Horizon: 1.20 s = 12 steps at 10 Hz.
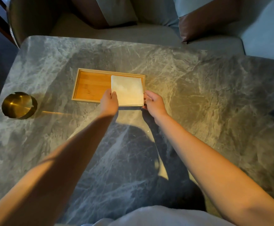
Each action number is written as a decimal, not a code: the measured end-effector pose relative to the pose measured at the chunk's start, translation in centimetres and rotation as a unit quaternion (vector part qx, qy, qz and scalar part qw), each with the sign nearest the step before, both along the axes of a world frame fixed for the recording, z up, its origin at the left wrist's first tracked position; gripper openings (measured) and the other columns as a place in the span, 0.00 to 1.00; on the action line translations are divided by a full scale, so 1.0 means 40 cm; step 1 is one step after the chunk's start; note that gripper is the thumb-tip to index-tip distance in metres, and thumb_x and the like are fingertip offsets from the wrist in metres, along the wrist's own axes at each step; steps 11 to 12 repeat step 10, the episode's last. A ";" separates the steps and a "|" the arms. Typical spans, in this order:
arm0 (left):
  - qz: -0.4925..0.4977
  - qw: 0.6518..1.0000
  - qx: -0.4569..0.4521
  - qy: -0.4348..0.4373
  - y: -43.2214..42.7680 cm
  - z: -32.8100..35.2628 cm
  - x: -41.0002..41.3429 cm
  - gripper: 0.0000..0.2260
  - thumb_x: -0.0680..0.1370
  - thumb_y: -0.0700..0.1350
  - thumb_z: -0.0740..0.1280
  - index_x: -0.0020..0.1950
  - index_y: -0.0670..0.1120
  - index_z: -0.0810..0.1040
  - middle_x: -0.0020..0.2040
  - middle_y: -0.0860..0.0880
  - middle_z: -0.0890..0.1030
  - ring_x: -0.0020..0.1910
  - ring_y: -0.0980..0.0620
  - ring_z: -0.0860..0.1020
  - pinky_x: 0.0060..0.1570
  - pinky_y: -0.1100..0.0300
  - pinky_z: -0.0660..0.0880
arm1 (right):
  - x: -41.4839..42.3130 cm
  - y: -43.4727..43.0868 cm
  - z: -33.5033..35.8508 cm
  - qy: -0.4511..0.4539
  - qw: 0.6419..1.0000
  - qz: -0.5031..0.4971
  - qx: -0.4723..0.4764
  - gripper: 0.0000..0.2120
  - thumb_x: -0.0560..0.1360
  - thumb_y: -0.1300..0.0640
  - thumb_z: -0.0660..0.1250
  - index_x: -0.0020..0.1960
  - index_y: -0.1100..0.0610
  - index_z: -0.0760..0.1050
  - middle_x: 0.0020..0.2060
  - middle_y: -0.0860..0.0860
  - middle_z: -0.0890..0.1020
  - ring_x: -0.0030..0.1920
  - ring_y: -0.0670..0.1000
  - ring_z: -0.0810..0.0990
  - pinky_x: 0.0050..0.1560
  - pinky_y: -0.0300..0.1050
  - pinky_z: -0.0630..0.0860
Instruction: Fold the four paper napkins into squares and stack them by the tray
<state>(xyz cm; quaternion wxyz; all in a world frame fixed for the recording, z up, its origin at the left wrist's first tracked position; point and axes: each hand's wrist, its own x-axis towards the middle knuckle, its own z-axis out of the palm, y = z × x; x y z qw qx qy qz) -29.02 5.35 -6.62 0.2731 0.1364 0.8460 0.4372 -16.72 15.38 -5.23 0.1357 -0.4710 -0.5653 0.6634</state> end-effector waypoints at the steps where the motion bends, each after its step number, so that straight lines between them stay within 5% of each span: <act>1: -0.019 0.996 -0.076 0.047 0.021 -0.015 -0.028 0.12 0.80 0.46 0.53 0.52 0.43 0.73 0.50 0.43 0.77 0.47 0.44 0.73 0.51 0.51 0.68 | -0.015 0.013 -0.007 0.001 0.999 0.016 0.034 0.23 0.77 0.72 0.51 0.68 0.59 0.70 0.55 0.51 0.80 0.48 0.46 0.81 0.45 0.38 0.78; 2: -0.031 0.986 -0.148 0.076 0.036 -0.030 -0.049 0.14 0.79 0.49 0.53 0.51 0.42 0.74 0.52 0.42 0.78 0.52 0.40 0.75 0.59 0.43 0.69 | -0.022 0.014 -0.018 -0.028 0.995 0.045 0.088 0.22 0.78 0.71 0.52 0.68 0.59 0.70 0.62 0.53 0.78 0.61 0.52 0.77 0.60 0.44 0.74; 6: -0.141 0.964 -0.174 0.145 -0.010 -0.061 -0.046 0.21 0.72 0.50 0.67 0.64 0.51 0.69 0.59 0.47 0.74 0.58 0.45 0.72 0.58 0.45 0.66 | 0.029 -0.016 -0.064 -0.093 0.959 0.145 0.227 0.20 0.79 0.66 0.56 0.70 0.55 0.66 0.67 0.51 0.74 0.66 0.49 0.71 0.67 0.41 0.67; 9: -0.148 0.950 -0.227 0.155 0.002 -0.026 -0.003 0.27 0.75 0.50 0.64 0.72 0.47 0.61 0.68 0.44 0.69 0.67 0.43 0.66 0.68 0.43 0.60 | 0.042 -0.011 -0.059 -0.089 0.961 0.175 0.196 0.22 0.79 0.65 0.57 0.72 0.56 0.64 0.69 0.52 0.72 0.69 0.49 0.69 0.70 0.45 0.66; 10: -0.140 0.949 -0.212 0.184 -0.001 0.007 0.028 0.33 0.76 0.51 0.64 0.76 0.45 0.52 0.75 0.45 0.60 0.75 0.45 0.57 0.73 0.39 0.49 | 0.045 -0.038 -0.041 -0.069 0.964 0.181 0.181 0.23 0.79 0.60 0.61 0.73 0.54 0.63 0.71 0.51 0.71 0.71 0.49 0.68 0.71 0.48 0.66; 12: -0.140 0.949 -0.212 0.184 -0.001 0.007 0.028 0.33 0.76 0.51 0.64 0.76 0.45 0.52 0.75 0.45 0.60 0.75 0.45 0.57 0.73 0.39 0.49 | 0.045 -0.038 -0.041 -0.069 0.964 0.181 0.181 0.23 0.79 0.60 0.61 0.73 0.54 0.63 0.71 0.51 0.71 0.71 0.49 0.68 0.71 0.48 0.66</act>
